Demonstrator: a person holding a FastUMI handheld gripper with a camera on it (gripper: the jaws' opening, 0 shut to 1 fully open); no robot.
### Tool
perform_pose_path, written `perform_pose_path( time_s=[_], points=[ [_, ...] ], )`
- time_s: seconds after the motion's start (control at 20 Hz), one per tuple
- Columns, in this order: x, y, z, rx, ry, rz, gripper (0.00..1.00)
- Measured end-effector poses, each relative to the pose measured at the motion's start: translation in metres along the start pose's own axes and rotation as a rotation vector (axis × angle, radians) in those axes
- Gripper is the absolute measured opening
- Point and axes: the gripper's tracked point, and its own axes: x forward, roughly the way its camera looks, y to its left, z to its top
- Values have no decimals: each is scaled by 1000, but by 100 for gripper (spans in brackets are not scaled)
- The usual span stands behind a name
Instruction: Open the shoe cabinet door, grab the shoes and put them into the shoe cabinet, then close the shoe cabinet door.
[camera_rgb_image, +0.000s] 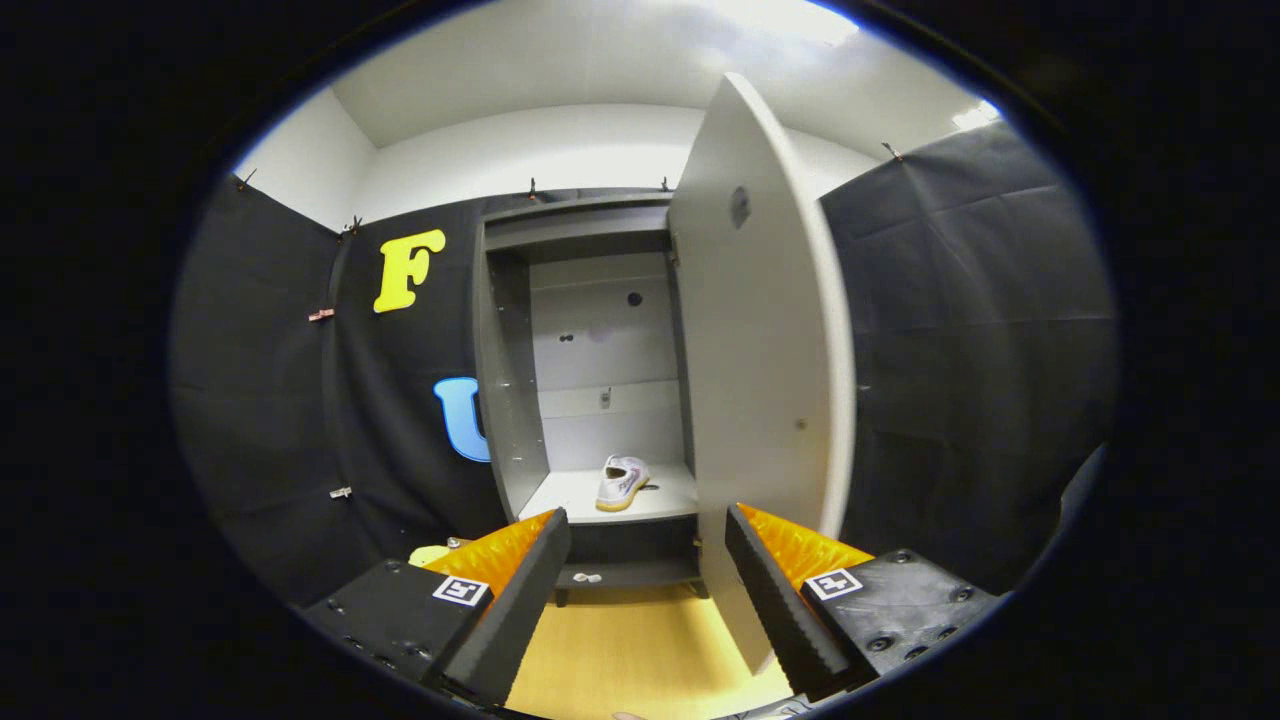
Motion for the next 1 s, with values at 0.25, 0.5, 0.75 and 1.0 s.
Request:
perform_pose_path(
  time_s=[0.25, 0.5, 0.75, 1.0],
  points=[
    [-20, -84, 14, -9, -28, -18, 99],
    [-2, -134, 7, 29, -3, 3, 98],
    [36, -152, 10, 45, -4, 75, 98],
    [66, -147, -4, 59, 45, 151, 98]
  ],
)
